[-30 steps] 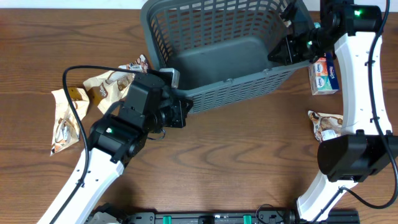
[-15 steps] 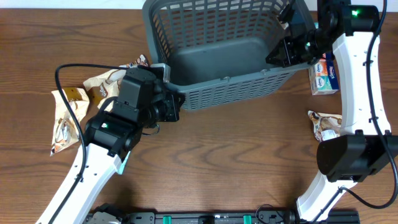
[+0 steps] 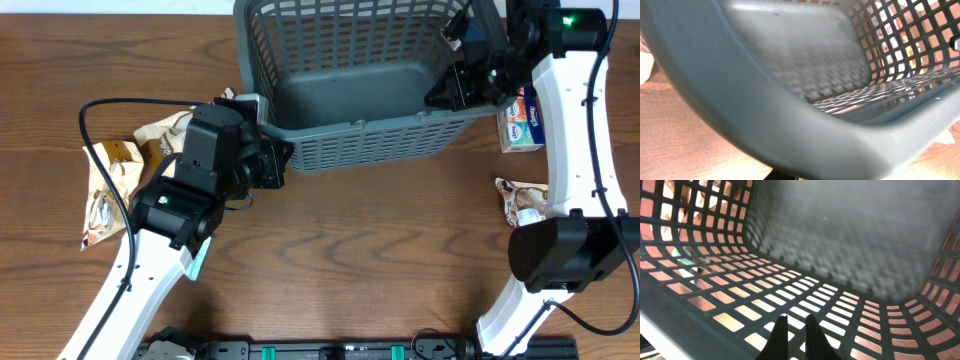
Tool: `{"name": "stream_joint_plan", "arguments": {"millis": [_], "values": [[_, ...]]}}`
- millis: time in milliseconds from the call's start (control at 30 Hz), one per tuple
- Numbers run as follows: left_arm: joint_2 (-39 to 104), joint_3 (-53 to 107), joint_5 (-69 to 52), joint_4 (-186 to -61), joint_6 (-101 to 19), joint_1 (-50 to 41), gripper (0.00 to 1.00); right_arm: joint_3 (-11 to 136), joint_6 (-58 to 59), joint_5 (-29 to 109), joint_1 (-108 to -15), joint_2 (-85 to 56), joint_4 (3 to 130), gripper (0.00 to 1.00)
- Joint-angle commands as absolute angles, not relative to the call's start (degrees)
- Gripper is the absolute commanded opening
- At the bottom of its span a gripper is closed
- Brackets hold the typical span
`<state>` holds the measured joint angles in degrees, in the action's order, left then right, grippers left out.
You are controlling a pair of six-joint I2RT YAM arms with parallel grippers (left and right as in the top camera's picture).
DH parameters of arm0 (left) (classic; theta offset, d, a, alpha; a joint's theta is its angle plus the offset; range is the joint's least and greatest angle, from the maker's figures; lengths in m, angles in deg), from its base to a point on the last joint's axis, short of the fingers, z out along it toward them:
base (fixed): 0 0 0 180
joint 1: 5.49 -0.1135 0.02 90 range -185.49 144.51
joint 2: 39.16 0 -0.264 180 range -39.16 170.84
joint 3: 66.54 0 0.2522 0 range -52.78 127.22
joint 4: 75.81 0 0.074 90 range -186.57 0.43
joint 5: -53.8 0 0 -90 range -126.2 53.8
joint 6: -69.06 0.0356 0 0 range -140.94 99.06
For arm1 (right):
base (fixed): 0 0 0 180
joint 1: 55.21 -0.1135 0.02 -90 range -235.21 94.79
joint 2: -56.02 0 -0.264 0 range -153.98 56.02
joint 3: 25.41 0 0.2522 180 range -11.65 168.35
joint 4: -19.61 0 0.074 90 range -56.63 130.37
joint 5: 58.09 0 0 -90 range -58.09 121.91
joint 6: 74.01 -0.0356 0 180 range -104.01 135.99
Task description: Pack container
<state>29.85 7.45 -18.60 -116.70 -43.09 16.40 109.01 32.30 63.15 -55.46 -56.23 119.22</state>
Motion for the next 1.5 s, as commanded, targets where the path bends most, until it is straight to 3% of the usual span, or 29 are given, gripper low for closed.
{"name": "stream_joint_plan", "arguments": {"millis": [0,1100,1200,1333,1400,1433,1467], "values": [[30.1,7.6,-19.2,-115.7,-41.4,15.8,0.06,108.9,32.8,63.4,-56.1,-56.7,120.0,0.02],[30.8,7.6,-18.7,-113.9,-39.6,10.8,0.06,108.9,32.8,63.1,-56.2,-56.7,121.5,0.02],[30.8,7.6,-18.7,-113.9,-39.6,10.8,0.16,108.9,32.8,62.9,-56.2,-56.7,121.1,0.01],[30.8,7.6,-18.7,-114.1,-38.7,10.8,0.28,109.0,32.8,63.0,-56.2,-56.7,120.6,0.13],[30.8,7.7,-18.7,-114.4,-38.5,10.8,0.29,109.1,32.8,63.0,-56.2,-56.7,120.3,0.22],[30.8,7.8,-18.7,-114.6,-38.4,10.8,0.29,109.2,32.8,63.0,-56.2,-56.7,120.2,0.28],[30.8,7.9,-18.7,-114.8,-38.0,10.8,0.32,109.5,32.8,63.0,-56.2,-56.7,120.1,0.41]]}}
